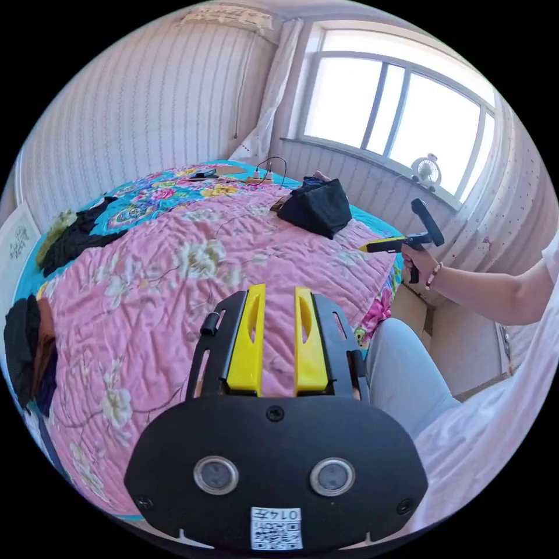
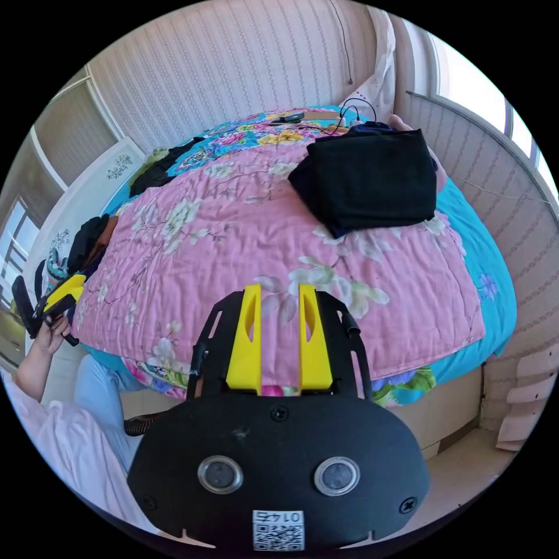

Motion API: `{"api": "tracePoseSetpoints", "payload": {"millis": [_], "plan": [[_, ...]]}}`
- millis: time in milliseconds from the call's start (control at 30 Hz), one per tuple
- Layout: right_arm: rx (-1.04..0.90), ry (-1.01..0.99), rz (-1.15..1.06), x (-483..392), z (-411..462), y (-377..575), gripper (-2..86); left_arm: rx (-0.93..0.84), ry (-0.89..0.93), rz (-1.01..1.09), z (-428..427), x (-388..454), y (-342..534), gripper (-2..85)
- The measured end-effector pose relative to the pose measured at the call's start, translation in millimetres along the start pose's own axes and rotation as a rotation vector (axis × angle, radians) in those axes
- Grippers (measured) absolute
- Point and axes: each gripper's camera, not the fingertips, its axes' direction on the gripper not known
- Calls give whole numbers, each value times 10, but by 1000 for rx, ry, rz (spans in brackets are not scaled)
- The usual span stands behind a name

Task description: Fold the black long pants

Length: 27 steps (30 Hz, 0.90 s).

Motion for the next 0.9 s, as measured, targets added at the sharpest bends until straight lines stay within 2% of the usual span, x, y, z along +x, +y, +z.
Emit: {"api": "tracePoseSetpoints", "payload": {"millis": [233,333,433,500,567,733,900], "plan": [[-10,96,-60,673,53,-838,125,-86,81,129,1094,646,-1011,83],[32,161,-64,879,129,-1107,133,-148,71,127,1546,804,-1370,80],[-43,183,-44,1122,349,-1257,157,-186,53,126,1905,907,-1697,80],[-4,182,-64,1206,282,-1206,155,-191,68,98,2083,937,-1872,84],[18,162,-59,1317,169,-1152,143,-197,76,84,2257,979,-2041,99],[77,5,-63,1715,-273,-928,52,-153,40,119,2649,1197,-2548,135],[89,2,-81,1857,-614,-692,36,-159,71,-59,2857,1229,-2860,124]]}}
